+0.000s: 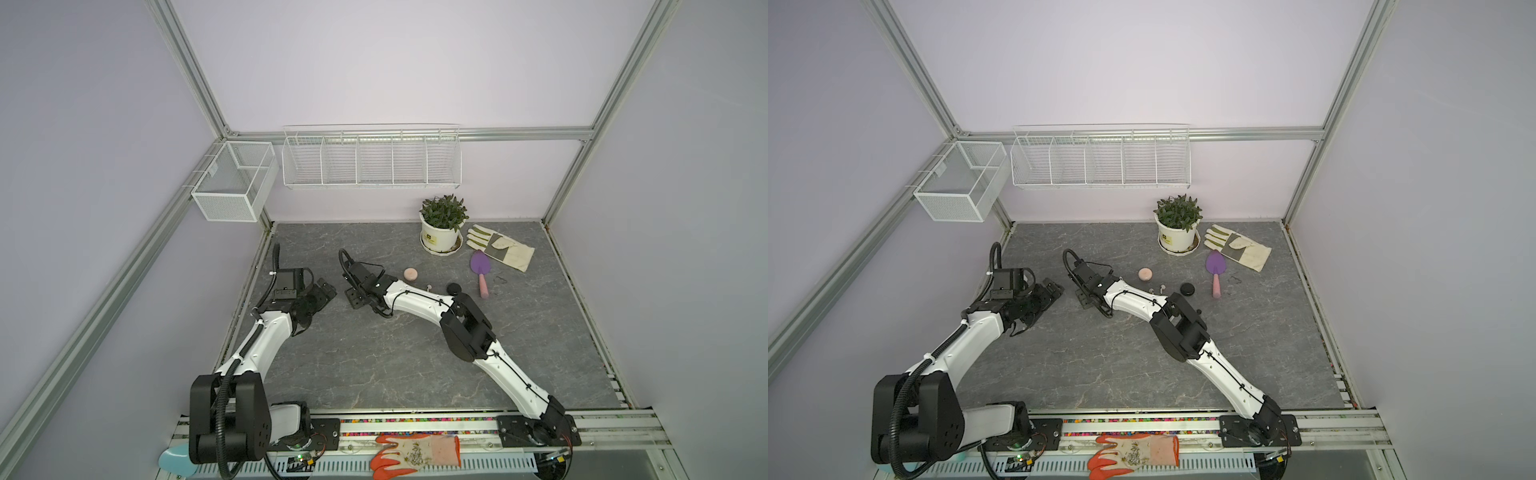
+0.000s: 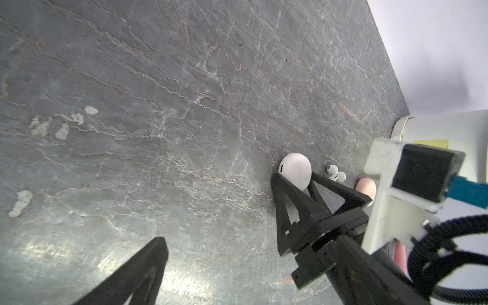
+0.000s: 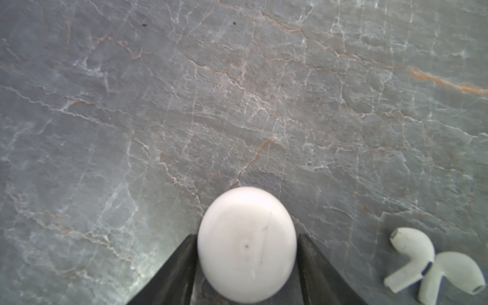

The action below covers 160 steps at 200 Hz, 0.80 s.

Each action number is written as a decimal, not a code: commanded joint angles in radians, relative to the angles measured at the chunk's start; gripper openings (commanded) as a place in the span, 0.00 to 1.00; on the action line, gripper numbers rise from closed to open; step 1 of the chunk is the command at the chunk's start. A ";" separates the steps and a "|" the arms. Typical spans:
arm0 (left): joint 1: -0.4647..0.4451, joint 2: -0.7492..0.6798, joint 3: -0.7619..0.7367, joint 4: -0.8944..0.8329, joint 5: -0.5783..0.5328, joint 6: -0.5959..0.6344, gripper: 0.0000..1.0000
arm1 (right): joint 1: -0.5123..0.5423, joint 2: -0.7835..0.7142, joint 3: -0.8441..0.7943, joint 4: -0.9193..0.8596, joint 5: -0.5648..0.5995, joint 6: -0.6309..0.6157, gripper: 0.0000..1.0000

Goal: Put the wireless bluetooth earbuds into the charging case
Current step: 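Close the right gripper on the white charging case and lift it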

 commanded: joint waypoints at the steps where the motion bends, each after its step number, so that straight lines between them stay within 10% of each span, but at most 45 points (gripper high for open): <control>1: 0.006 -0.019 -0.010 -0.017 -0.004 -0.007 0.99 | 0.005 0.030 0.011 0.009 0.005 -0.016 0.58; 72: 0.008 -0.028 -0.034 -0.004 0.015 -0.016 0.99 | 0.005 -0.032 -0.082 0.070 -0.073 -0.082 0.51; 160: 0.008 -0.101 -0.122 0.050 0.142 -0.007 0.98 | 0.007 -0.341 -0.589 0.410 -0.242 -0.316 0.44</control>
